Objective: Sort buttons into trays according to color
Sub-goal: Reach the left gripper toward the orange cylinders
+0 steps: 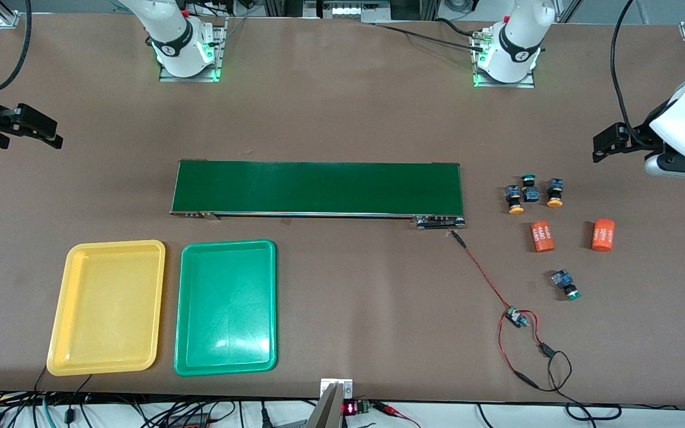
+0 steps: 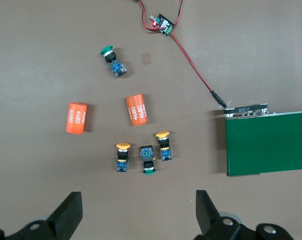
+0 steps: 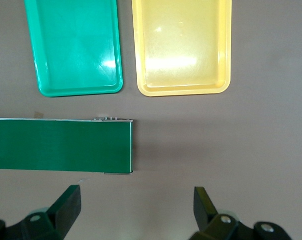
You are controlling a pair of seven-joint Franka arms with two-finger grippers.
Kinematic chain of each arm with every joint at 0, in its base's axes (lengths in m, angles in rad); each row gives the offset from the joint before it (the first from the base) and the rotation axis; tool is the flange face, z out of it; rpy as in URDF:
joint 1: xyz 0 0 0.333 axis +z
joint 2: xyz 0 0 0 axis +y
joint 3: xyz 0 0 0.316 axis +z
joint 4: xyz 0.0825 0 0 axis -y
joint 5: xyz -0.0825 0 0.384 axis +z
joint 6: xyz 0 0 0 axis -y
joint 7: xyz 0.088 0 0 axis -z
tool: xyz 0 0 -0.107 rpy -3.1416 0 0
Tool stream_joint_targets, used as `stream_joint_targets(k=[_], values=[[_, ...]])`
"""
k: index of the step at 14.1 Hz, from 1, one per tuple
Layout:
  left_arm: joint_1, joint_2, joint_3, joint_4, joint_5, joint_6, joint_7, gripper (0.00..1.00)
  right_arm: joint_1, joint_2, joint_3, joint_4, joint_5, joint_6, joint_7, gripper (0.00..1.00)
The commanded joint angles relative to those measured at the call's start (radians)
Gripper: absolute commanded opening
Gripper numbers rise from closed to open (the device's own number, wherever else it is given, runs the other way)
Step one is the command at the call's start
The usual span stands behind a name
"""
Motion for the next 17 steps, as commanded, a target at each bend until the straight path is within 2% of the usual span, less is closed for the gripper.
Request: stream_joint_targets(k=[1, 8, 13, 17], values=[[0.006, -0.002, -0.004, 0.015, -0.009, -0.020, 0.019, 1.00, -0.012, -0.009, 0.015, 0.004, -0.009, -0.012, 0.012, 1.00], [0.006, 0.050, -0.003, 0.047, -0.005, -0.039, 0.002, 1.00, -0.015, -0.009, 0.001, 0.006, -0.003, -0.012, 0.000, 1.00], [0.058, 0.158, 0.005, 0.073, -0.013, -0.036, 0.019, 1.00, -0.015, -0.009, -0.002, 0.004, -0.004, -0.012, -0.004, 1.00], [0.055, 0.311, 0.003, 0.099, -0.011, 0.035, -0.001, 1.00, -0.010, -0.009, 0.011, 0.004, 0.000, -0.014, 0.000, 1.00]])
